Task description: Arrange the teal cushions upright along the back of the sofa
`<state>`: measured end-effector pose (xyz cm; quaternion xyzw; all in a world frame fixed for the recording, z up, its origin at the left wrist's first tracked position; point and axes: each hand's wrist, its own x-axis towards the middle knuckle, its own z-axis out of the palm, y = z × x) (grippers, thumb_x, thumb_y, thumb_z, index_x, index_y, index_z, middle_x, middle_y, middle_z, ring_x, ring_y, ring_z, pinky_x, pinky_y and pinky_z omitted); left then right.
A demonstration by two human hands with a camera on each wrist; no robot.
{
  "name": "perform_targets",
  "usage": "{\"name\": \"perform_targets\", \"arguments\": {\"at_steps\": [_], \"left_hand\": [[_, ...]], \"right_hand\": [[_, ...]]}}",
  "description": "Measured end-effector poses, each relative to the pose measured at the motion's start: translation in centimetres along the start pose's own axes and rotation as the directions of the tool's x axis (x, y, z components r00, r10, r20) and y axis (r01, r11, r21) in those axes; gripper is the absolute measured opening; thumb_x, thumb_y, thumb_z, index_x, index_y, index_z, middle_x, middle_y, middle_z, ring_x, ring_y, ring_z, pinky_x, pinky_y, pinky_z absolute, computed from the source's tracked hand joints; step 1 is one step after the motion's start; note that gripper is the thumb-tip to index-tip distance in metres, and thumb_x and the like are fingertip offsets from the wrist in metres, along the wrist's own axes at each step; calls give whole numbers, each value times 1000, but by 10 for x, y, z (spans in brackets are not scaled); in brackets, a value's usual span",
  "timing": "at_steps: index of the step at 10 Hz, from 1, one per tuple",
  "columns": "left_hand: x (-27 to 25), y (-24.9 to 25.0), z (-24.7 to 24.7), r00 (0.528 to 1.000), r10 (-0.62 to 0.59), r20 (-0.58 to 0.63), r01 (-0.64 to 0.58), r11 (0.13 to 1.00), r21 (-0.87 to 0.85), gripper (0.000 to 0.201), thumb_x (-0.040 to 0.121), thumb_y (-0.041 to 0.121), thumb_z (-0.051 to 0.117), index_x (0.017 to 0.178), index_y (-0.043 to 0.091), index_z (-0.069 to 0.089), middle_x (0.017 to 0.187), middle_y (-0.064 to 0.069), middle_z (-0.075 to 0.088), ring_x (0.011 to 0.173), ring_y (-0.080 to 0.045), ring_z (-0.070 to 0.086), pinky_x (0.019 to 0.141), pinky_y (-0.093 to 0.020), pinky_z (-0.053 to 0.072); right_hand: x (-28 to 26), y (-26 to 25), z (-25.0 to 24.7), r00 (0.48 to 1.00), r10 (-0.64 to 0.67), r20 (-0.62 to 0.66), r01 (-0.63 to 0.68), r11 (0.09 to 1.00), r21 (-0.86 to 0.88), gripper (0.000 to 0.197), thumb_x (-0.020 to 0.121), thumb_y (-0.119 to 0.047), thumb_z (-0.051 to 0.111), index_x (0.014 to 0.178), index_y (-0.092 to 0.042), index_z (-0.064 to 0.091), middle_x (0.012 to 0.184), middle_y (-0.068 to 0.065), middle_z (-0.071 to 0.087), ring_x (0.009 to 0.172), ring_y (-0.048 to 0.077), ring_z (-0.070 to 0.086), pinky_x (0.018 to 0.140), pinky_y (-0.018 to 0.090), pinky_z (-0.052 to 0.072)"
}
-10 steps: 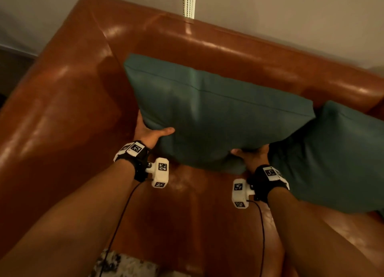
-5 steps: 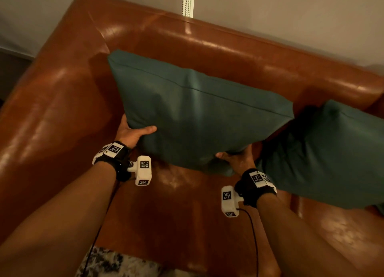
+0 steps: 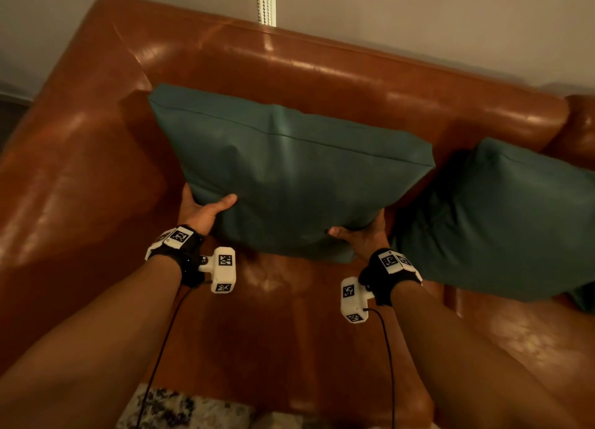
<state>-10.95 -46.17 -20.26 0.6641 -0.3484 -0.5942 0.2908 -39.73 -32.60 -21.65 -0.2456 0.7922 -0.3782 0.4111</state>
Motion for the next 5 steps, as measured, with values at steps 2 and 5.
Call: {"name": "perform_targets", "arguments": {"at_steps": [2, 5], "left_hand": [[-30, 4, 7, 1000, 5, -10, -6, 998, -60, 70, 76, 15, 77, 136, 34, 45, 124, 8, 59, 108, -19, 58, 93, -41, 47], [-77, -5, 15, 997, -8, -81, 8, 1000, -11, 79, 77, 31, 76, 142, 43, 33, 147, 7, 48, 125, -26, 52, 95, -57, 46]], "right_hand": [[-11, -4, -10, 999, 35, 39, -31, 996, -84, 137, 46, -27, 94, 151, -26, 6, 158, 7, 19, 144, 29, 24, 112, 40, 30], [-43, 1, -44, 967, 26, 253, 20, 984, -180, 153, 37, -53, 90, 149, -39, -13, 162, 8, 5, 147, 34, 15, 113, 52, 30]]}}
